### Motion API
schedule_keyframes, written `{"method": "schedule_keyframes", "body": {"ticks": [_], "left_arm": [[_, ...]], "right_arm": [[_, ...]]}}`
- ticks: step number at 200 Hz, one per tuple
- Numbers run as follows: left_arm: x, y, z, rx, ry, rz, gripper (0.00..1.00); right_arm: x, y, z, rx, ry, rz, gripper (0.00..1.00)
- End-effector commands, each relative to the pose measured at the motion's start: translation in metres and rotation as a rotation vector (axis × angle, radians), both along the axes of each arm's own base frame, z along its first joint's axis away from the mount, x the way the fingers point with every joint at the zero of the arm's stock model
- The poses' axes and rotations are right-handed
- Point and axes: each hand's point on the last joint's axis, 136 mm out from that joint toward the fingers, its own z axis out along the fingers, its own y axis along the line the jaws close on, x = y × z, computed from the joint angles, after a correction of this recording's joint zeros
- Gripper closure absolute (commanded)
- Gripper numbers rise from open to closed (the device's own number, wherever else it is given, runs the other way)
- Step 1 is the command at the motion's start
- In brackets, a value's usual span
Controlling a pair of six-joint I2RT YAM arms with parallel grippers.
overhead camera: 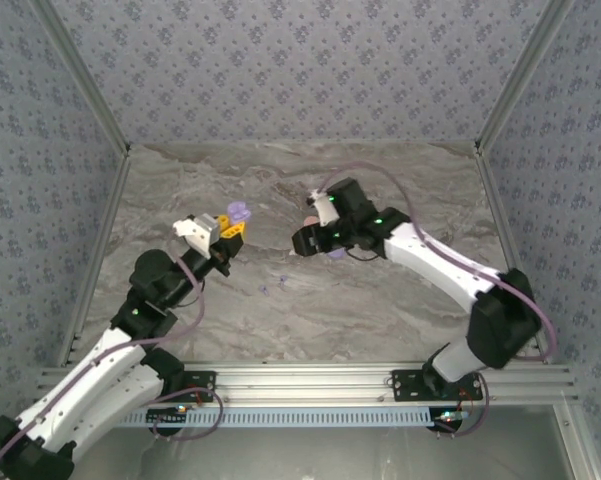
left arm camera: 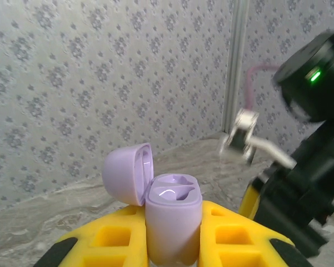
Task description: Insert the wireless bluetooth earbuds into the charging case
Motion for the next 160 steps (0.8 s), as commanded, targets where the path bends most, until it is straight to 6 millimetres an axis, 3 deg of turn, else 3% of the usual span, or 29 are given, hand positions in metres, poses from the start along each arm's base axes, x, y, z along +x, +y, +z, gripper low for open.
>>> {"method": "schedule_keyframes", "body": {"ticks": [1,63,103,160], "left_arm": [[-0.002,0.009,-0.001,0.02,-0.011,0.044,1.0],[-0.002,0.01,-0.001,0.023,-0.008,0.045,1.0],[-0.001,0.009,-0.002,0.021,-0.003,0.045,1.0],[-0.001,0.009,-0.001,0.02,-0.003,0.045,1.0]], "right_arm": [[-0.015,0.012,-0.025,-0.102,0.108,-0.016,0.45],[-0.007,0.032,-0.093,-0.257,0.184,-0.012,0.54],[-0.006,0.046,-0.115,-0.298,0.195,0.015,0.57],[-0.005,0.043,-0.13,-0.368,0.189,0.01,0.58]]}}
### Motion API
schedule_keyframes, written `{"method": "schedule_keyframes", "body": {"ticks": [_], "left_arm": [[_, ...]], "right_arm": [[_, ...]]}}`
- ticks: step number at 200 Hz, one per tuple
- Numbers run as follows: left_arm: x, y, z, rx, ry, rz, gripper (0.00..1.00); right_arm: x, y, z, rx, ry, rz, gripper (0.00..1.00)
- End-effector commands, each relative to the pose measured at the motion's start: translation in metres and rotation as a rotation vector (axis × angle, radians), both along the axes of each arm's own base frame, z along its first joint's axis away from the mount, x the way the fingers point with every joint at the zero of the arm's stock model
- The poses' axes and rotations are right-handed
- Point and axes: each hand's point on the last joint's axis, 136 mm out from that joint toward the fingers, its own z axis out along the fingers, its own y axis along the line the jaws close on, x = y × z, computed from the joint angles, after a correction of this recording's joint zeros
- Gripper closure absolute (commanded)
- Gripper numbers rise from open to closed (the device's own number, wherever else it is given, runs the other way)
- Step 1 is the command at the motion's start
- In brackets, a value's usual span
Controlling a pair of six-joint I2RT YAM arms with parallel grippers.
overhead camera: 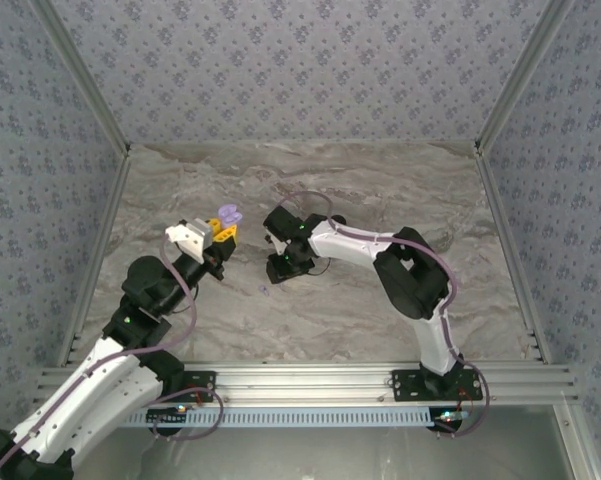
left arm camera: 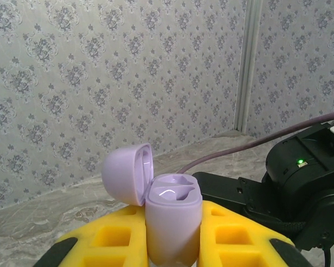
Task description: Insert the wireless bluetooth earbuds into the charging case
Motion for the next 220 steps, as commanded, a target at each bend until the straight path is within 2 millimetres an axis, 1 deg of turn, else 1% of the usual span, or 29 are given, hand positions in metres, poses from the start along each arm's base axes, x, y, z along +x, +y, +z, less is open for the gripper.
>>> {"method": "schedule_keyframes", "body": {"ticks": [1,71,113,166,188,220], "left_arm": [[0.001,0.001,0.004,-0.004,-0.017,0.011,1.0],[0.0,0.001,0.006,-0.011,-0.015,0.006,1.0],[-0.001,0.001,0.006,-0.012,-0.014,0.006,1.0],[-0.002,0.002,0.007,-0.014,-0.016,0.007,1.0],[-0.003,0.003,0.007,-0.014,-0.015,0.007,1.0],[-0.004,0.004,0.007,-0.013,-0.014,0.008,1.0]], "right_arm": [[0.002,-0.004,-0.006,-0.052,-0.001,-0.007,0.58],[-0.001,-0.001,-0.022,-0.117,-0.007,0.017,0.59],[-0.007,0.0,-0.029,-0.139,0.009,0.036,0.62],[-0.013,-0.005,-0.035,-0.162,0.025,0.053,0.7],[-0.014,-0.007,-0.032,-0.162,0.019,0.059,0.73],[-0.013,-0.014,-0.025,-0.185,-0.004,0.077,0.74]]}}
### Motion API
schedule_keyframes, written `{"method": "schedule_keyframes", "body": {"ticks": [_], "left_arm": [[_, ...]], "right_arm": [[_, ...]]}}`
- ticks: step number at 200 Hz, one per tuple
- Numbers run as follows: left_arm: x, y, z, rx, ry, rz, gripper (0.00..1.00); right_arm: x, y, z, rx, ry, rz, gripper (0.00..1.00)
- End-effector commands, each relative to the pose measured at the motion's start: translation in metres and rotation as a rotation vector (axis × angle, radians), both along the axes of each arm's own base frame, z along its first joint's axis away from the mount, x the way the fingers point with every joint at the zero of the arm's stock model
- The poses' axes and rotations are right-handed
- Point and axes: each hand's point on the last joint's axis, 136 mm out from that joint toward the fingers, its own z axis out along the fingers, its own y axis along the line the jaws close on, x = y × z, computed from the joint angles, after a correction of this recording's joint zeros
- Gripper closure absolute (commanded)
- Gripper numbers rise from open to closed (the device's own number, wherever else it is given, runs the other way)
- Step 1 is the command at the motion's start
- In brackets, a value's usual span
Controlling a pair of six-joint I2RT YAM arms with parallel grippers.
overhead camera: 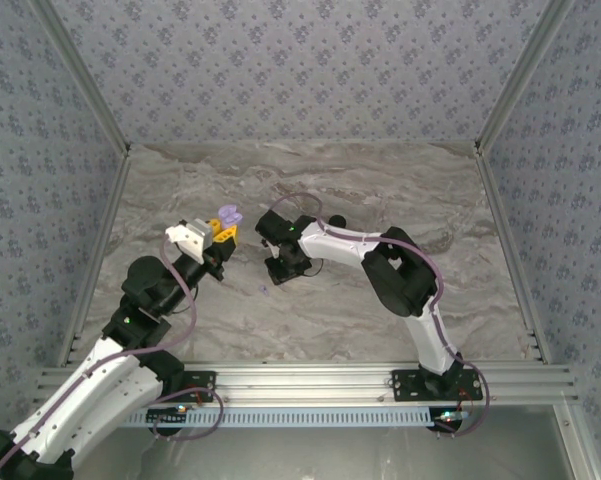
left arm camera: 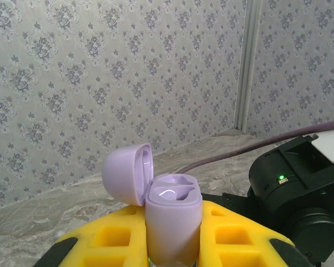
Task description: Insert the wireless bluetooth earbuds into the charging case
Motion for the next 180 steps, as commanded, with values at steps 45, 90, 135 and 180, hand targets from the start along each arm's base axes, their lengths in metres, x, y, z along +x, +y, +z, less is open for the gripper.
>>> {"method": "schedule_keyframes", "body": {"ticks": [45,90,135,180], "left_arm": [[-0.004,0.004,0.008,-0.017,-0.014,0.009,1.0],[-0.004,0.001,0.004,-0.039,0.002,-0.005,1.0],[0.004,-0.018,-0.002,-0.073,0.02,-0.075,1.0],[0.017,-0.056,-0.004,-0.077,0.063,-0.215,1.0]], "right_arm": [[-0.015,-0.022,0.001,-0.078,0.013,0.051,0.77],[0.005,-0.032,0.051,0.069,-0.084,-0.009,0.77],[0.032,-0.07,0.137,0.218,-0.248,-0.115,0.77],[0.043,-0.103,0.248,0.381,-0.494,-0.16,0.77]]}}
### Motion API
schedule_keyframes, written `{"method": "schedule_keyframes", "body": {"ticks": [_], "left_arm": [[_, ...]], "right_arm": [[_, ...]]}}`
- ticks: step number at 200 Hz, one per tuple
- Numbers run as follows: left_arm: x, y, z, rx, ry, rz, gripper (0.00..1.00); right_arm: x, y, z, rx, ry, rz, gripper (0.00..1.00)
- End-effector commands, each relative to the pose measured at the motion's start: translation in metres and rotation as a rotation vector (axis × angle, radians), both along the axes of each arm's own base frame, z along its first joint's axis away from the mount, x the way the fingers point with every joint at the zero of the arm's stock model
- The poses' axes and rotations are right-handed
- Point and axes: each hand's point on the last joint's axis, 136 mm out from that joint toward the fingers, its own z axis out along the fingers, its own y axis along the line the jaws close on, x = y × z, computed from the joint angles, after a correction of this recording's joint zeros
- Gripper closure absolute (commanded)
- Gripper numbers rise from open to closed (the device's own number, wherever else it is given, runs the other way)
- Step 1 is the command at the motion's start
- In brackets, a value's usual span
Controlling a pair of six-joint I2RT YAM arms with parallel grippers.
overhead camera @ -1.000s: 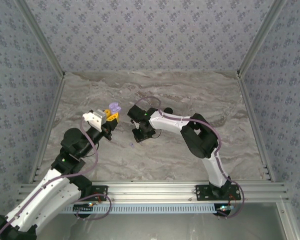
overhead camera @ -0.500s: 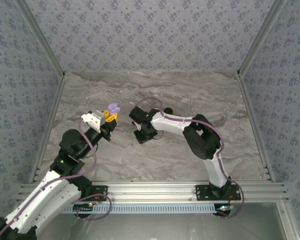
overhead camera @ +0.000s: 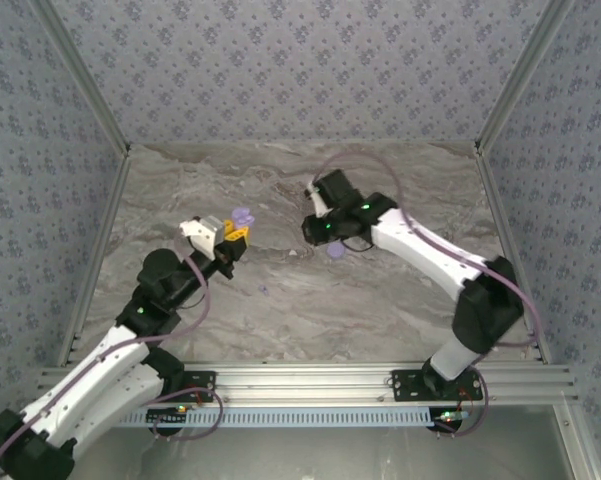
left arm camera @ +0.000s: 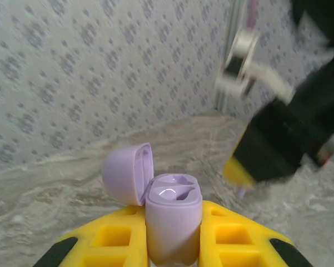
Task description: Insert the wireless bluetooth earbuds into the charging case
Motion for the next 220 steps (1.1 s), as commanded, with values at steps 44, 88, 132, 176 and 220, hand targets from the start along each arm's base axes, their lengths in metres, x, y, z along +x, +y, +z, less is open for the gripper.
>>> {"method": "schedule_keyframes", "body": {"ticks": [44,88,132,176,220], "left_arm": [[0.007,-0.061,0.026,-0.105,-0.01,-0.248,1.0],[0.007,-0.084,0.025,-0.102,-0.006,-0.325,1.0],[0.006,-0.091,0.024,-0.102,-0.003,-0.35,1.0],[0.006,-0.093,0.025,-0.106,-0.002,-0.352,1.0],[0.006,-0.094,0.025,-0.109,0.001,-0.359,1.0]], "right_arm": [[-0.015,-0.011,0.104,0.125,-0.241,0.04,0.76],[-0.023,0.003,0.114,0.177,-0.246,0.085,0.76],[-0.025,0.013,0.114,0.19,-0.247,0.105,0.76],[-0.028,0.023,0.104,0.175,-0.227,0.124,0.76],[-0.026,0.03,0.098,0.179,-0.215,0.12,0.76]]}}
